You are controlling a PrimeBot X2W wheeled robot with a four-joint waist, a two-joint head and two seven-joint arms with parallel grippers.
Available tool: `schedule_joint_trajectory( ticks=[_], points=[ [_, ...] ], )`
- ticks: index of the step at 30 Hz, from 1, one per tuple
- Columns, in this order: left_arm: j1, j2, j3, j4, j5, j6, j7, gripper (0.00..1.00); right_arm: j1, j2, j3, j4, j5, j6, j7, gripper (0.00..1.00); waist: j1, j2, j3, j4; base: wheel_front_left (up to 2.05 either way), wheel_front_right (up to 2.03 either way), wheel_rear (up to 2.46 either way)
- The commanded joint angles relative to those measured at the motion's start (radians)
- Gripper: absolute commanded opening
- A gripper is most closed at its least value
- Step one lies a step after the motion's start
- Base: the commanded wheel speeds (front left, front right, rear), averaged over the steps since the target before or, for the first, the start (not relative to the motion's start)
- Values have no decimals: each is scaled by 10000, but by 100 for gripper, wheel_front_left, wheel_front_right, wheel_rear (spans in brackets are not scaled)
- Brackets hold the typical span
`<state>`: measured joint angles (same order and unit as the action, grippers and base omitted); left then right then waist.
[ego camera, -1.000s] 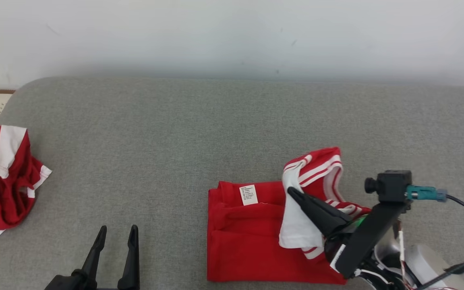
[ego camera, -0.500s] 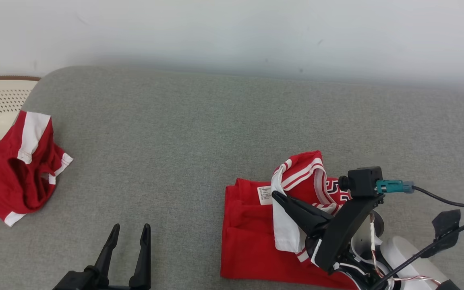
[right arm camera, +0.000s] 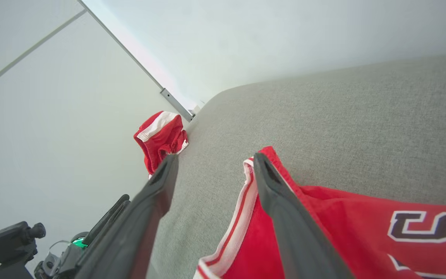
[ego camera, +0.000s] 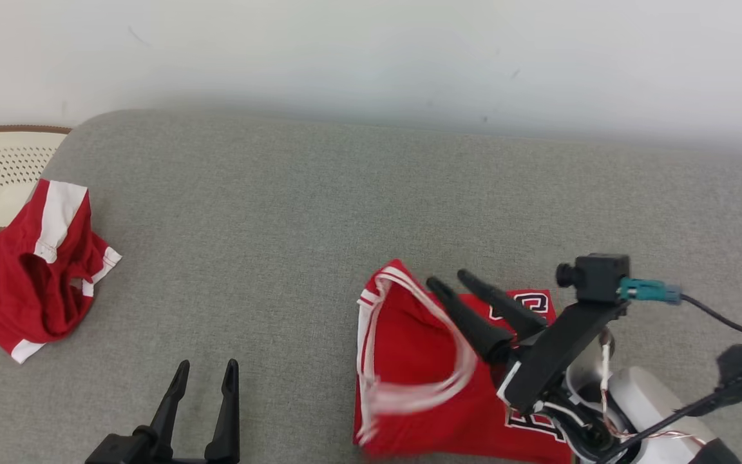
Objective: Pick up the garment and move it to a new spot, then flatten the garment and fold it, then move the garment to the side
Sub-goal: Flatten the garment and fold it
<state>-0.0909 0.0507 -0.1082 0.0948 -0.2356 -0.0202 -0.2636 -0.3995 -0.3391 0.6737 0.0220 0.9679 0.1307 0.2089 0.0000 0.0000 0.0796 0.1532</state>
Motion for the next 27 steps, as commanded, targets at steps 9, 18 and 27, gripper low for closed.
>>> schedule_joint_trajectory(
  ticks=[9,18,27],
  points=[
    [40,3,103,-10,153,-78,-12,100,191,-437,-1147,-577,-116,-1,-1188,100,0,0,5,-178,0,0,0],
    [90,1,158,-63,216,-75,-12,100,1064,-999,-2176,-182,-1177,-1,-1709,100,0,0,40,-200,0,0,0],
    [182,2,397,-203,396,-109,-12,100,2121,-833,-2935,492,-2237,-1,-1201,100,0,0,99,-354,0,0,0]
  ],
)
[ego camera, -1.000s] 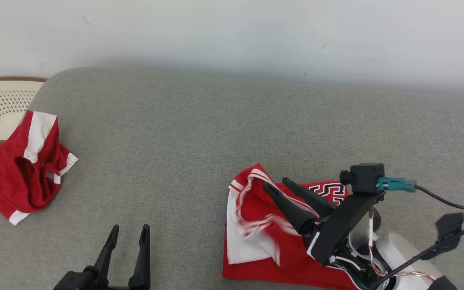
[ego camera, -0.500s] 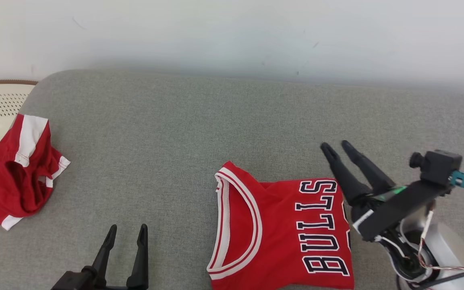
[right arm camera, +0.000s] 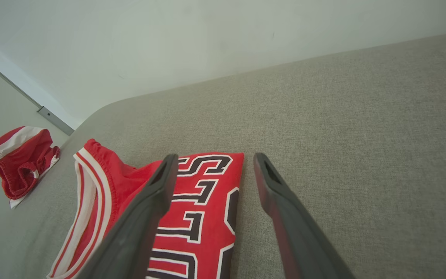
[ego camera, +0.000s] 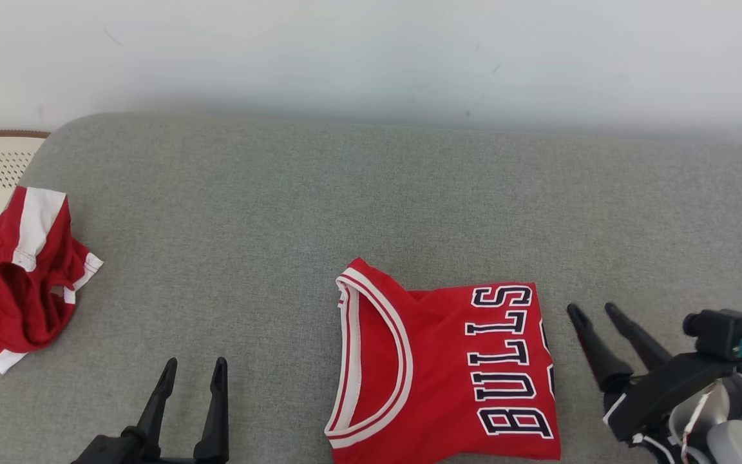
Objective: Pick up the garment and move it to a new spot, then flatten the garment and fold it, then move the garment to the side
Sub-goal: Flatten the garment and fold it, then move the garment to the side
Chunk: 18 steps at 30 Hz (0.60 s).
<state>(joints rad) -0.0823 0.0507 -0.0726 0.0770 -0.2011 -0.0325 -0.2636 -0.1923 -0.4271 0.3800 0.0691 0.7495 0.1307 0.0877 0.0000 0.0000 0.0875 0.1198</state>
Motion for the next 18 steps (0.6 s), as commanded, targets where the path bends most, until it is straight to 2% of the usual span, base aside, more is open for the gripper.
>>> schedule_joint_trajectory(
  ticks=[1,11,18],
  points=[
    [96,2,56,-33,62,6,-10,100,98,85,27,116,-176,-1,72,100,0,0,34,-34,0,0,0],
    [-103,2,-5,-7,91,-75,-12,100,-285,571,599,1563,-757,-1,73,100,0,0,243,66,0,0,0],
    [-189,2,-67,51,-27,-57,-12,100,-623,799,1039,2745,-416,-1,-9,100,0,0,376,309,0,0,0]
  ],
)
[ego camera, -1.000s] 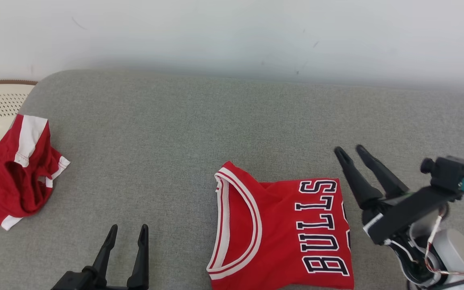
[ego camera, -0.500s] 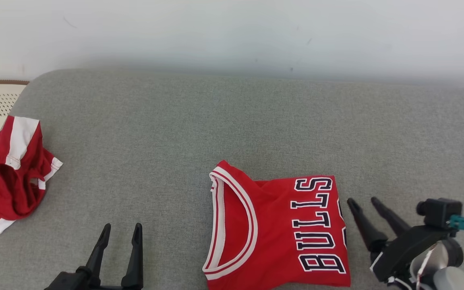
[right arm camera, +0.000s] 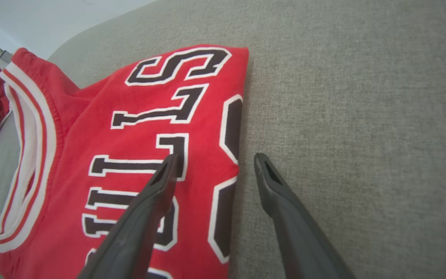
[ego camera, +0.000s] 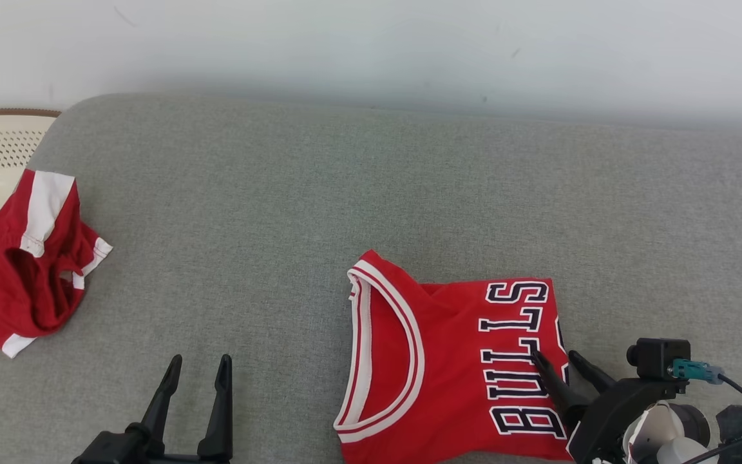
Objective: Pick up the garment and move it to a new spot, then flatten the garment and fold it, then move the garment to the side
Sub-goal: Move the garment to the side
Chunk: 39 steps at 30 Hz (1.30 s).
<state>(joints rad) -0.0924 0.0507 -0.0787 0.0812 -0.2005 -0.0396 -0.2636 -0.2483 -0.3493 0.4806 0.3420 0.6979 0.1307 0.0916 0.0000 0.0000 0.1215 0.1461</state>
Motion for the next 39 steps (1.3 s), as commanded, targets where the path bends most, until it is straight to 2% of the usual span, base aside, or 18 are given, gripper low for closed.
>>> schedule_joint_trajectory(
  ticks=[1,10,11,12,14,24,32,39],
  points=[
    [-86,4,5,12,-43,28,-10,100,-76,59,81,152,151,-1,-55,100,0,0,45,62,0,0,0],
    [-110,2,40,-20,-107,101,-12,100,-334,158,543,740,747,-1,80,98,0,0,149,63,0,0,0],
    [-124,2,41,-16,-120,111,-12,100,-378,165,605,777,849,-1,129,76,0,0,162,49,0,0,0],
    [-122,2,32,-16,-124,124,-12,100,-413,165,669,814,926,-1,169,31,0,0,175,34,0,0,0],
    [-115,2,1,-4,-155,140,-12,100,-529,97,808,893,1032,-1,223,0,0,0,200,12,0,0,0],
    [-141,2,41,-5,-223,200,-12,100,-1350,-437,874,865,856,-6,-543,0,0,0,257,-114,0,0,0],
    [-218,2,161,-196,-102,114,-12,100,-2962,-1174,802,837,395,-6,-732,0,0,0,488,-472,0,0,0],
    [-499,2,232,-627,147,-24,-12,100,-4440,-1809,638,1500,366,-6,-857,0,0,0,1149,-838,0,0,0]
  ],
)
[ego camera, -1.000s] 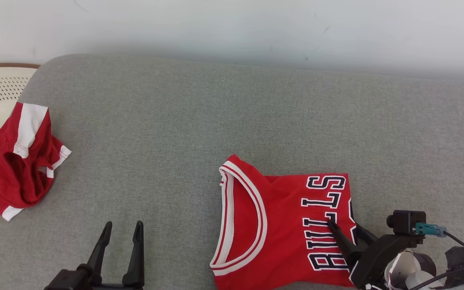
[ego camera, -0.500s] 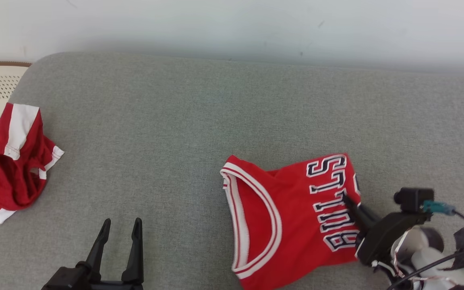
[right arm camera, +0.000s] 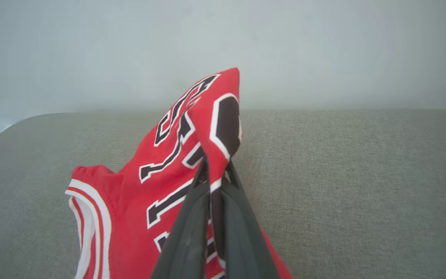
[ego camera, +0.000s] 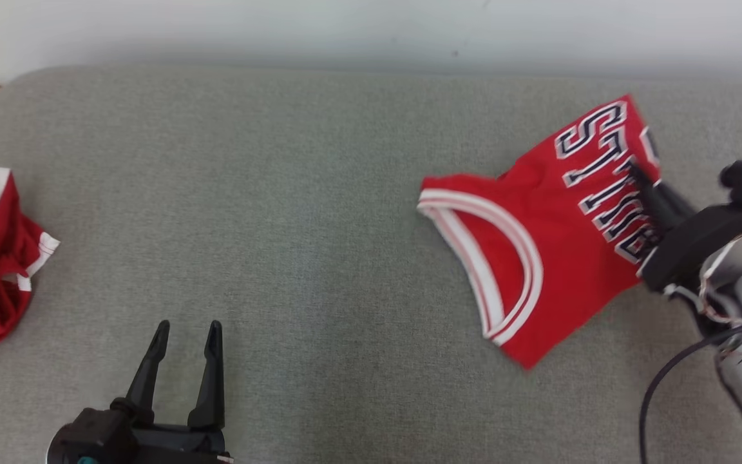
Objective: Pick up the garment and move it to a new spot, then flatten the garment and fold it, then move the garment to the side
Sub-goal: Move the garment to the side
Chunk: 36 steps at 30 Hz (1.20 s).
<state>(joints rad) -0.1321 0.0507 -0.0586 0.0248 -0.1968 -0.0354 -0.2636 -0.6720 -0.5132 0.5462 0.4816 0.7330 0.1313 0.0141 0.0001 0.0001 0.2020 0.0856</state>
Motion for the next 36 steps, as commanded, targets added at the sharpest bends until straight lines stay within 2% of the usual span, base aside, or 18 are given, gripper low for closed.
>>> schedule_joint_trajectory(
  ticks=[1,8,17,30,36],
  points=[
    [-152,2,37,-130,144,-50,-10,100,-388,-247,-46,236,73,-12,-126,0,-1,-1,442,-280,0,0,0],
    [-509,23,214,-472,513,-252,-10,100,-1750,-1093,-118,1188,-2,-12,-504,0,-1,-1,1309,-630,0,0,0],
    [-888,161,303,-873,916,-480,-12,100,-2907,-1740,-66,2049,-105,-12,-883,0,-1,-1,2061,-908,0,0,0],
    [-1083,380,282,-1555,1193,-603,-11,100,-4305,-2937,240,3259,-322,-12,-953,0,-1,-1,2771,-734,0,0,0],
    [-968,384,335,-1777,1239,-566,-11,100,-4668,-3199,303,3759,-270,-12,-912,0,-1,-1,2811,-607,0,0,0]
  ],
)
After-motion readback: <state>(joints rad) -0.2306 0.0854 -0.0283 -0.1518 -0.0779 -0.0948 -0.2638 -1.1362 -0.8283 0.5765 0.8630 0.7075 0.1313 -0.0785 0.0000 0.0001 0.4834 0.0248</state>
